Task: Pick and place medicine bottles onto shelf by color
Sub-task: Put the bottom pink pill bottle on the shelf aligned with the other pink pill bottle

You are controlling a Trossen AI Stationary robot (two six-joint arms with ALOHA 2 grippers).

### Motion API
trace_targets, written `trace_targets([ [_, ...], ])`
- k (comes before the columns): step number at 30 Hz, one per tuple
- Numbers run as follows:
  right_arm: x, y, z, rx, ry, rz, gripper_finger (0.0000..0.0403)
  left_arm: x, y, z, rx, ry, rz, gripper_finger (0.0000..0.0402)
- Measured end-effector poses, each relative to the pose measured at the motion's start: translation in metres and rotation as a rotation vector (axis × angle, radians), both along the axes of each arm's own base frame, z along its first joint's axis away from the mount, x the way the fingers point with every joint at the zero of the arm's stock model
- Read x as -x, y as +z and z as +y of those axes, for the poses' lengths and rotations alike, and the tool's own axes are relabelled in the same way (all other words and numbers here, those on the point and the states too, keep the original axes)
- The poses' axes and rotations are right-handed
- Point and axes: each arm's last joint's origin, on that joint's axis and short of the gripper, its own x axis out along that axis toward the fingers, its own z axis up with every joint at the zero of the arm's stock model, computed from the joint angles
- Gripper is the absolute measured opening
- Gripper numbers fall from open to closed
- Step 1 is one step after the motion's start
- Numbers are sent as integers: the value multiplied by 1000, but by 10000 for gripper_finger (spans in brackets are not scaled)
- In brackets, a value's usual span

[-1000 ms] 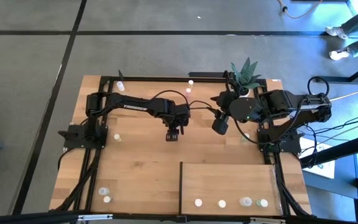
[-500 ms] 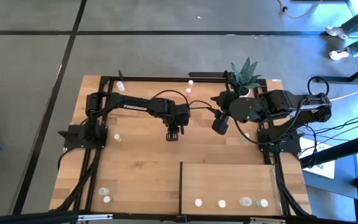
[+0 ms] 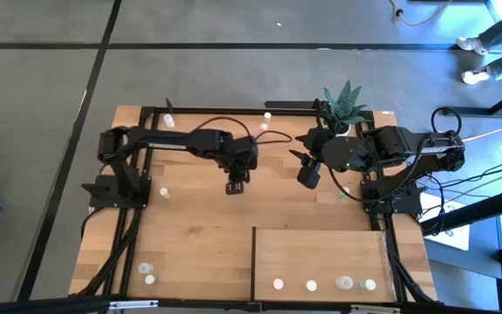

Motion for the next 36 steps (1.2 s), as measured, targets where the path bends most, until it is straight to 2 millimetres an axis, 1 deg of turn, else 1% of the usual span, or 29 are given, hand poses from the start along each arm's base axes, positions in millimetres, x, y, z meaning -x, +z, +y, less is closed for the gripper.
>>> trace_targets([
  [3, 0, 0, 0, 1, 1, -1, 178, 11, 21, -6, -19, 16, -51, 103],
  [7, 0, 0, 0, 0, 1, -2, 178, 24, 42, -17, -18, 7, -75, 103],
  [15, 0, 0, 0, 0, 0, -2, 178, 32, 98, -40, -75, -15, -90, 103],
  [19, 0, 0, 0, -1, 0, -3, 178, 36, 119, -54, -81, -55, -117, 102],
  [22, 0, 0, 0, 0, 1, -2, 178, 39, 127, -66, -91, -87, -131, 102],
  [27, 0, 0, 0, 0, 1, -2, 178, 41, 128, -91, -83, -147, -142, 102],
  [31, 0, 0, 0, 3, 2, -1, 178, 42, 130, -110, -65, -142, -179, 102],
  [36, 0, 0, 0, 10, 11, 5, 178, 39, 136, -128, -38, -123, -278, 102],
])
